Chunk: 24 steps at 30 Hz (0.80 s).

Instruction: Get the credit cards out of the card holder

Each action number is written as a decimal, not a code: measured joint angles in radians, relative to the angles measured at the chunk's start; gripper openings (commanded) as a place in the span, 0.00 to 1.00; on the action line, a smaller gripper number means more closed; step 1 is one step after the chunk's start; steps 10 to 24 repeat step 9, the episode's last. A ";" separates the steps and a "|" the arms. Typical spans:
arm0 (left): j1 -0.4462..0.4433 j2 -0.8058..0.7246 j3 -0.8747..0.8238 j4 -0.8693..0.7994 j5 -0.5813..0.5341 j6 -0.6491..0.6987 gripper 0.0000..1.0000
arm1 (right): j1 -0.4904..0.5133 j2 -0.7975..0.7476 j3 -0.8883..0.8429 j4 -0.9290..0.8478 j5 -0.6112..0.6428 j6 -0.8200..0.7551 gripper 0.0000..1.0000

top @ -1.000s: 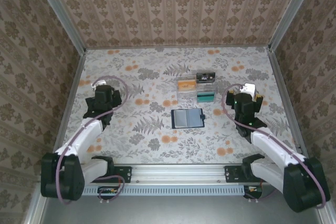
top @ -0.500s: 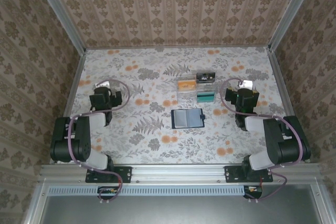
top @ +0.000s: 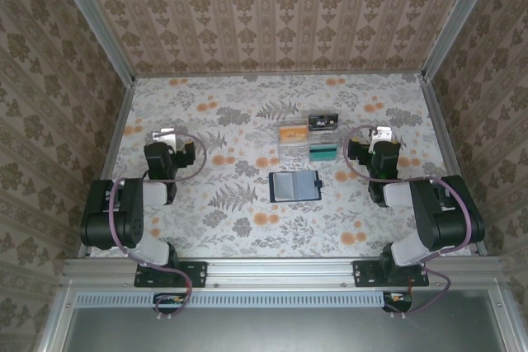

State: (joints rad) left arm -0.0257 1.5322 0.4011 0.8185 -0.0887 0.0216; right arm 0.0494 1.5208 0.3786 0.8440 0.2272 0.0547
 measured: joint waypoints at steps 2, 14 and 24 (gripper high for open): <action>0.000 0.000 0.000 0.001 0.000 0.002 1.00 | 0.000 0.000 0.000 0.003 0.000 0.000 1.00; -0.001 0.000 0.000 0.005 0.005 0.002 1.00 | 0.000 0.000 0.000 0.006 -0.001 0.000 1.00; -0.001 0.000 0.000 0.005 0.005 0.002 1.00 | 0.000 0.000 0.000 0.006 -0.001 0.000 1.00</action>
